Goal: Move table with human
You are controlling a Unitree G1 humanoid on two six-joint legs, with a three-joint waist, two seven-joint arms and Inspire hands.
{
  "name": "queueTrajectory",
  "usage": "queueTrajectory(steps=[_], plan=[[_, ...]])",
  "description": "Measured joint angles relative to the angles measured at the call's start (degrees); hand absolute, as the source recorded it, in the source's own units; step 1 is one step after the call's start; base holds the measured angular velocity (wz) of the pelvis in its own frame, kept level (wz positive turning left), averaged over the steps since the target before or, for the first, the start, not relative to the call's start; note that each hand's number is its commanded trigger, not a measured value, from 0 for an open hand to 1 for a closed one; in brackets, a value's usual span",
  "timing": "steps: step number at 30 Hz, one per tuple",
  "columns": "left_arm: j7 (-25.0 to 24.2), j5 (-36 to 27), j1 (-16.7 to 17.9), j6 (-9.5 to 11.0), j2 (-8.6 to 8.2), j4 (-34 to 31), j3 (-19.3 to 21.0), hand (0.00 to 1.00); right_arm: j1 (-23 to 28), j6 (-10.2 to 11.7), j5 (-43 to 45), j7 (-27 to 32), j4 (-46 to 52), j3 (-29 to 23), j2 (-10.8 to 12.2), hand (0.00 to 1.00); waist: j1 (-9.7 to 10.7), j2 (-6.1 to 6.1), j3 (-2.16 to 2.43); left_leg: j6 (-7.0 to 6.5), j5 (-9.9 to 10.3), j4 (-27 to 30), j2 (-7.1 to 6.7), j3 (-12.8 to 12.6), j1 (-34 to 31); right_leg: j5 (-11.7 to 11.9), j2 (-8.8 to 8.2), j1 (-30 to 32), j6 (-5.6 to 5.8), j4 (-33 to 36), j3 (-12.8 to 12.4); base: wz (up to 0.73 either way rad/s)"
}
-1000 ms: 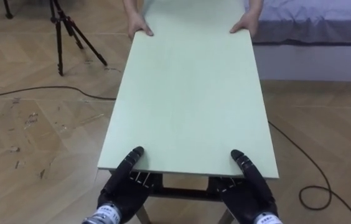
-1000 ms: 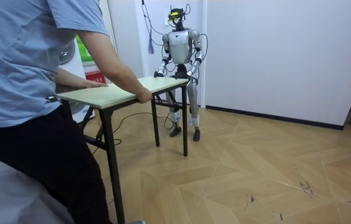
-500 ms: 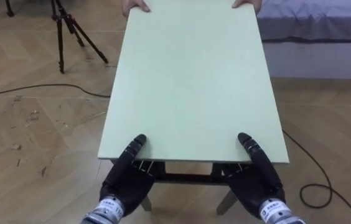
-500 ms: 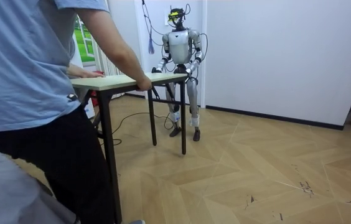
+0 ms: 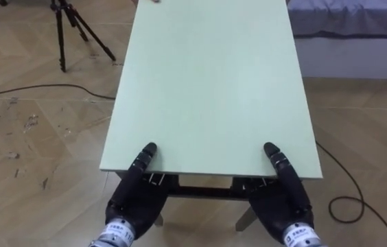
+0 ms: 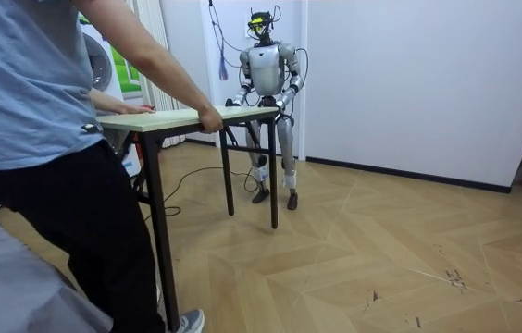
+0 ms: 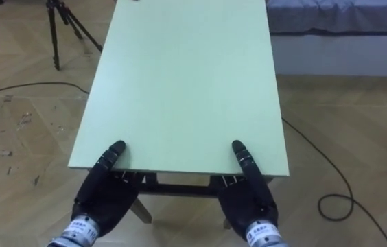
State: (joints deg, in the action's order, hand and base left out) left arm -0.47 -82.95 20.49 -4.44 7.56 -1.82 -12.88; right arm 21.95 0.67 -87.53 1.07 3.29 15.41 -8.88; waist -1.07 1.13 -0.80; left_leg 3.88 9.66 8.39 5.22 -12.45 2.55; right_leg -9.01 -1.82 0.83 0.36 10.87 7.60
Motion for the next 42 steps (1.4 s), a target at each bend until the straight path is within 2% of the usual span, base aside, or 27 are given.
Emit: queueTrajectory(steps=[3,6,10,12,16,18,20,21,22,23,24,25,27,28,29,30,31,32,33,34,36,37,38,39,40,41,42], plan=[[-1.44,0.17,1.92,2.73,-0.02,-1.15,-1.92,1.00,1.03,2.86,-0.02,-2.72,0.00,2.22,-0.12,1.00,-0.05,-0.10,0.03,0.00,0.00,0.20,0.09,0.00,-1.23,0.00,-0.02,1.76,0.00,1.08,0.07,-0.01],[-2.34,0.03,2.61,5.06,-0.28,-1.17,-3.09,1.00,1.51,4.66,-0.22,-4.50,0.00,3.67,-0.49,1.00,-0.04,-0.24,0.03,0.00,0.00,0.40,0.13,0.00,-1.70,0.00,-0.05,2.54,0.00,1.83,0.04,0.00],[-2.40,-0.72,3.30,7.52,0.34,-1.19,-4.89,1.00,2.13,7.05,-0.70,-4.85,-0.01,6.02,-1.00,1.00,-0.20,-1.32,0.07,0.01,0.03,2.37,0.27,0.16,-3.11,-0.14,-0.15,3.50,-0.33,2.84,0.06,0.00],[-2.87,-0.84,3.32,9.25,0.68,-1.21,-5.75,1.00,2.15,8.17,-2.12,-5.28,-0.10,7.45,-1.28,1.00,-0.88,-2.06,0.01,0.18,1.58,7.41,1.59,0.63,-6.21,-0.44,0.48,5.06,-1.01,4.47,0.28,0.00],[-3.25,-2.24,3.63,11.07,1.47,-1.08,-7.20,1.00,2.16,8.53,-2.58,-5.35,-0.78,8.43,-1.35,1.00,-1.61,-2.93,-0.11,0.78,2.28,16.96,3.81,3.25,-11.09,-1.56,1.98,6.31,-2.77,7.10,0.43,0.01],[-3.74,-2.45,3.78,11.90,2.01,-1.05,-8.38,1.00,2.34,8.69,-3.18,-6.04,-0.98,8.39,-2.16,1.00,-2.68,-2.26,-0.19,1.11,1.99,25.74,6.23,5.34,-16.16,-2.34,3.41,8.05,-4.46,8.46,1.83,0.00],[-3.93,-2.49,4.01,12.28,2.27,-0.68,-8.90,1.00,2.67,8.79,-3.55,-6.62,-1.38,8.37,-2.30,1.00,-2.93,-1.65,-0.18,1.42,1.12,30.15,7.72,6.55,-18.75,-2.96,3.94,8.44,-5.64,9.22,3.61,0.12],[-3.94,-2.60,4.01,12.34,2.28,-0.57,-9.22,1.00,2.89,9.00,-3.54,-6.84,-1.39,8.32,-2.39,1.00,-2.88,-1.49,-0.23,1.44,0.95,32.27,8.14,6.57,-19.52,-3.30,4.09,8.73,-6.19,9.79,3.90,0.00],[-3.94,-3.14,4.38,12.51,2.20,-0.21,-9.72,1.00,3.27,9.31,-3.27,-6.89,-1.41,8.24,-2.62,1.00,-3.77,-1.15,-0.29,1.39,0.95,39.31,8.00,6.14,-20.12,-3.81,3.99,9.25,-7.12,11.55,4.33,-0.20],[-4.17,-3.73,5.24,12.46,2.15,-0.20,-9.91,1.00,3.46,9.29,-2.70,-6.93,-1.40,8.28,-3.14,1.00,-3.78,0.01,-0.17,1.22,1.06,45.58,7.71,6.25,-19.72,-3.69,4.12,9.21,-7.58,11.95,6.23,-0.19],[-4.25,-4.14,5.36,12.42,2.31,-0.18,-10.02,1.00,3.42,9.26,-2.64,-6.98,-1.40,8.32,-3.35,1.00,-3.39,0.50,-0.18,1.16,1.10,47.40,7.30,6.49,-19.24,-3.48,4.39,9.28,-7.73,12.02,7.06,0.11],[-4.31,-4.18,5.34,12.42,2.77,-0.19,-9.98,1.00,3.42,9.28,-2.62,-7.02,-1.41,8.52,-3.36,1.00,-2.59,0.68,-0.42,0.38,1.85,47.78,6.52,6.72,-18.12,-3.21,4.69,9.79,-8.16,12.16,8.16,0.34],[-4.56,-4.54,5.35,12.55,2.95,-0.16,-9.70,1.00,3.43,9.42,-2.45,-7.56,-1.40,9.06,-3.37,1.00,-2.06,0.72,-0.67,1.12,4.35,45.65,6.02,7.28,-16.97,-2.58,4.72,11.39,-8.93,12.81,9.26,0.21],[-4.56,-4.74,5.20,12.54,2.95,-0.02,-9.73,1.00,3.19,10.01,-2.36,-7.57,-1.40,9.42,-3.39,1.00,-1.88,1.23,-0.93,2.06,6.68,44.01,6.03,7.77,-15.60,-2.12,4.81,12.15,-9.37,13.25,10.03,0.07],[-4.56,-5.14,4.78,12.52,2.94,0.18,-9.86,1.00,2.82,10.45,-2.59,-7.57,-1.40,9.66,-3.55,1.00,-1.22,1.69,-1.19,2.28,9.31,41.15,5.88,7.83,-13.91,-1.53,4.76,13.52,-9.61,13.65,10.85,0.19],[-4.56,-5.42,4.14,12.51,2.99,0.32,-9.90,1.00,2.26,10.60,-2.69,-7.74,-1.43,9.89,-3.51,1.00,-0.75,2.10,-1.22,2.04,12.10,37.60,5.80,7.74,-12.20,-0.54,4.73,15.58,-9.85,13.83,11.58,0.20],[-4.63,-5.75,3.61,12.50,2.93,0.49,-9.96,1.00,1.98,10.68,-2.68,-7.93,-1.54,9.92,-3.43,1.00,-0.74,2.21,-1.27,2.08,13.23,35.56,5.75,7.66,-11.39,0.12,4.78,16.58,-9.95,13.78,11.82,0.18],[-4.70,-6.38,2.19,12.57,2.77,0.90,-10.25,1.00,1.03,11.24,-2.59,-8.45,-2.19,9.79,-3.16,1.00,-0.54,2.42,-1.34,1.91,15.60,30.76,5.26,7.15,-9.92,1.66,4.65,18.97,-10.09,13.55,12.46,0.12],[-4.70,-6.41,1.47,12.75,2.77,1.20,-10.36,1.00,0.50,11.41,-2.57,-8.83,-2.65,9.66,-2.97,1.00,-0.38,2.44,-1.31,1.54,16.43,28.81,5.05,7.03,-9.53,2.40,4.41,20.28,-10.11,13.49,12.69,0.16],[-4.70,-6.40,0.06,13.35,2.71,2.01,-10.61,1.00,-0.68,11.74,-2.57,-9.40,-3.55,9.58,-2.79,1.00,-0.03,2.49,-1.29,0.98,17.49,26.30,4.80,6.79,-9.34,4.28,3.97,22.37,-10.14,12.78,13.08,0.08],[-4.70,-6.50,-1.30,13.80,2.58,3.54,-10.66,1.00,-1.77,11.76,-2.31,-9.70,-4.84,9.44,-2.36,1.00,0.76,2.49,-1.28,-0.17,18.29,23.95,3.40,5.48,-9.93,7.42,2.85,23.76,-9.88,11.01,13.37,0.06],[-4.69,-6.53,-1.53,13.80,2.43,4.89,-10.78,1.00,-1.68,11.63,-2.27,-9.71,-5.72,9.35,-2.02,1.00,0.79,2.23,-1.15,-1.68,17.58,23.39,2.39,4.87,-10.31,9.28,1.84,23.57,-9.33,9.68,12.78,0.00],[-4.69,-6.50,-1.41,13.76,2.16,6.05,-11.19,1.00,-0.92,11.13,-2.31,-9.71,-6.06,8.99,-2.17,1.00,1.00,2.20,-1.10,-2.88,16.52,23.04,0.97,4.36,-10.37,10.83,0.84,22.80,-7.94,8.06,12.00,0.00],[-4.69,-6.49,-1.30,13.76,2.14,6.42,-11.59,1.00,-0.34,10.85,-2.32,-9.71,-6.06,8.42,-2.34,1.00,1.21,2.23,-1.05,-3.47,16.03,22.89,0.29,3.92,-10.41,11.77,0.25,22.42,-7.31,7.11,11.80,0.03],[-4.69,-6.40,-0.70,13.76,2.23,6.63,-12.16,1.00,0.62,10.36,-2.33,-9.73,-6.06,7.99,-2.64,1.00,1.62,2.04,-0.88,-4.52,14.92,22.37,-1.10,3.52,-10.73,13.79,-0.71,21.97,-5.28,5.14,11.05,0.00],[-4.75,-6.35,0.17,13.78,2.40,6.55,-12.45,1.00,1.26,9.81,-2.31,-9.73,-6.07,7.74,-2.82,1.00,2.10,1.68,-0.64,-5.51,13.61,21.58,-2.49,2.93,-11.14,16.14,-1.64,21.64,-1.88,3.10,10.29,0.00],[-4.75,-6.35,0.43,13.82,2.51,6.50,-12.53,1.00,1.43,9.63,-2.31,-9.73,-6.07,7.64,-2.95,1.00,2.36,1.40,-0.61,-6.00,12.78,21.11,-3.35,2.76,-11.35,17.38,-2.03,21.49,-0.02,1.71,9.51,0.00]])
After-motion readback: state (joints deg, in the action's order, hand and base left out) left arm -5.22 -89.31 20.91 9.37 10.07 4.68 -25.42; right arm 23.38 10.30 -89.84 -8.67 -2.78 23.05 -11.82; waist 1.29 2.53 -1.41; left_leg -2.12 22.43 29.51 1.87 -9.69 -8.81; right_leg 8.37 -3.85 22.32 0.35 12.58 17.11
